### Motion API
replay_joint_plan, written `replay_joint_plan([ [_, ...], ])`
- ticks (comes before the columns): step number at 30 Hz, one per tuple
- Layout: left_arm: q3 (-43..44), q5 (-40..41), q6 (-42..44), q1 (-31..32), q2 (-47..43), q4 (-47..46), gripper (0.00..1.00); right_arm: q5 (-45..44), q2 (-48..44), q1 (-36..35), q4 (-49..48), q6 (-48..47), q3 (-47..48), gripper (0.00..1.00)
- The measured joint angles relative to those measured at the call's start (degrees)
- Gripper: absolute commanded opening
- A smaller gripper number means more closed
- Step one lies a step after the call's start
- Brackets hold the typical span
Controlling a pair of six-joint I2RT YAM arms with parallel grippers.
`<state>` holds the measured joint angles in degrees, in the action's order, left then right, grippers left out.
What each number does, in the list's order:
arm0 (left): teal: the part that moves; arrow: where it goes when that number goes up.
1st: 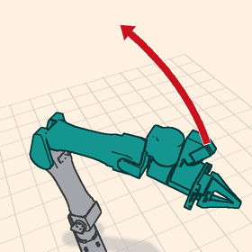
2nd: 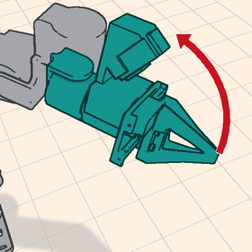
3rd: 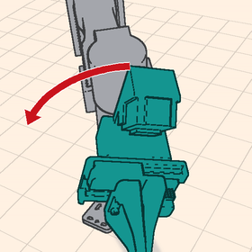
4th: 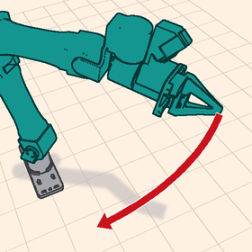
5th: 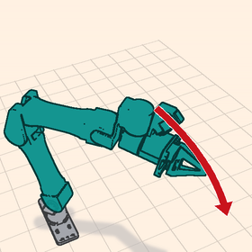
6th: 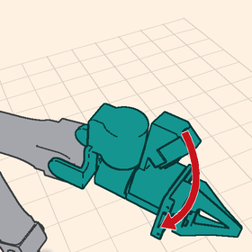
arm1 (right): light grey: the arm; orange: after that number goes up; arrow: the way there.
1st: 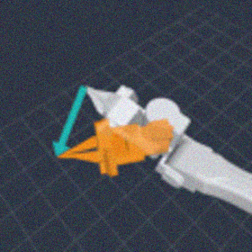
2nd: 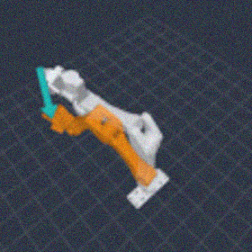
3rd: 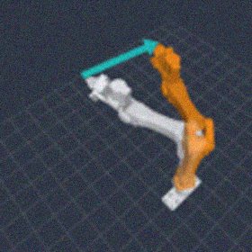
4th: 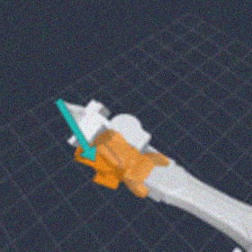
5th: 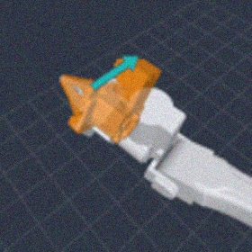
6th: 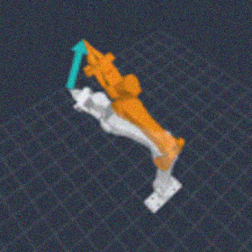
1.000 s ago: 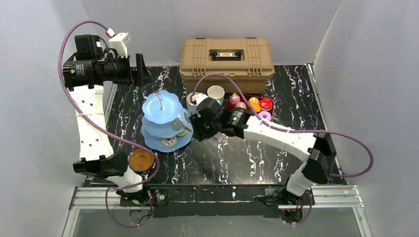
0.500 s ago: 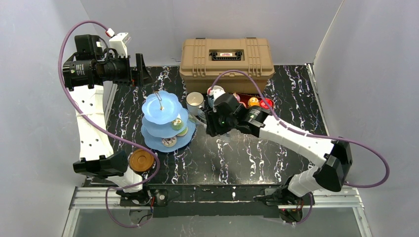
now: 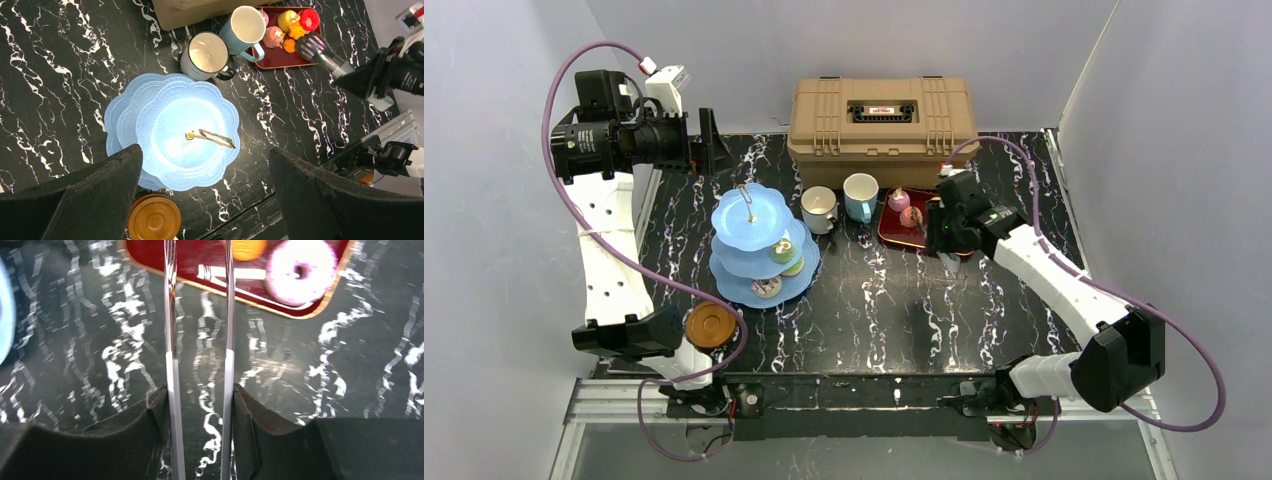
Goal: Serve the afternoon tea
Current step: Pick up the desert from the tray.
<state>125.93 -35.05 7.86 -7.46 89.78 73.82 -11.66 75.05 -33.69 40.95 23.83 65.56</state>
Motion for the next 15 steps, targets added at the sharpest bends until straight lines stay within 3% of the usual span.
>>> replay_joint_plan([
  [6, 0.02, -0.17, 0.02, -0.09, 0.0, 0.0, 0.95, -1.97, -0.04, 9.05, 1.05, -1.92, -2.14, 0.52],
  [15, 0.02, -0.42, 0.02, -0.09, 0.02, 0.0, 0.95, -3.54, -1.29, 12.28, 2.67, -4.39, -3.65, 0.54],
])
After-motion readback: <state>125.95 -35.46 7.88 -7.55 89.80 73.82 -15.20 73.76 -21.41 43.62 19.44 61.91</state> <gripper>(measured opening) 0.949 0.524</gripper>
